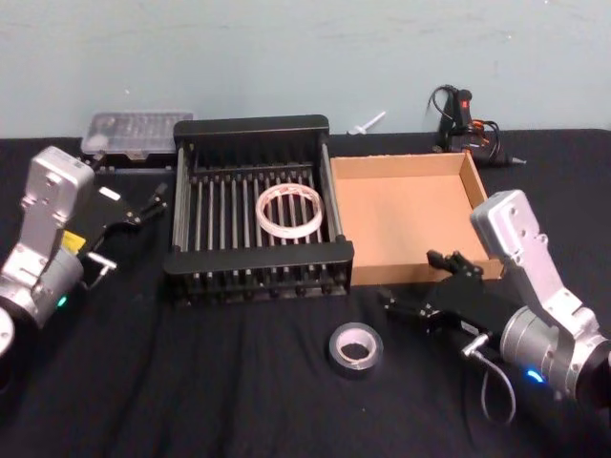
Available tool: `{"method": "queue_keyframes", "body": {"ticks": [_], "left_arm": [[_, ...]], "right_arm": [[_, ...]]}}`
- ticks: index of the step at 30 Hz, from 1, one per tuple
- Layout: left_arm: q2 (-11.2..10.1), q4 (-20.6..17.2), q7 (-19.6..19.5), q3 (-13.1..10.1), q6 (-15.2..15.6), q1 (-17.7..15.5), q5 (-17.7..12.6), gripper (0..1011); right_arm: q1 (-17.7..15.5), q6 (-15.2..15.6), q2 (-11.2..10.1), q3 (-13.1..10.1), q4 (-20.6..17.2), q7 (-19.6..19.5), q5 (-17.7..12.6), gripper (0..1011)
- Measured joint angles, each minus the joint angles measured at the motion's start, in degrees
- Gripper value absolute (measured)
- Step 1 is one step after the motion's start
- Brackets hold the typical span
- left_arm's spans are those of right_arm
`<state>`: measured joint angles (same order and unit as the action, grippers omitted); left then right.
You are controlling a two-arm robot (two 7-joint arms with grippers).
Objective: Pick up the white tape and place it into the black box , Pick up the silver tape and place it into the brown box.
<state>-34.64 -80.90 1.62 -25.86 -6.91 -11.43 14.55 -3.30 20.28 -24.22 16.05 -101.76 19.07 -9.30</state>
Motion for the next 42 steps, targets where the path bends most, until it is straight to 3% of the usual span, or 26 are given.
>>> {"method": "queue_keyframes", "body": {"ticks": [9, 19, 31, 42], "left_arm": [[0.00, 0.00, 0.00, 0.00, 0.00, 0.00, 0.00, 1001], [0.00, 0.00, 0.00, 0.00, 0.00, 0.00, 0.00, 1002], [0.00, 0.00, 0.00, 0.00, 0.00, 0.00, 0.00, 1001], [0.00, 0.00, 0.00, 0.00, 0.00, 0.00, 0.00, 1001]], "right_arm": [[0.62, 5.82, -1.25, 2.39, -1.70, 1.87, -0.36, 1002], [1.62, 8.73, -2.57, 4.64, -2.22, 3.53, -0.35, 1003], [2.31, 10.38, -3.10, 5.85, -1.37, 3.85, 0.02, 1002], [3.43, 10.30, -2.03, 6.66, 0.69, 3.65, 0.56, 1002]]}}
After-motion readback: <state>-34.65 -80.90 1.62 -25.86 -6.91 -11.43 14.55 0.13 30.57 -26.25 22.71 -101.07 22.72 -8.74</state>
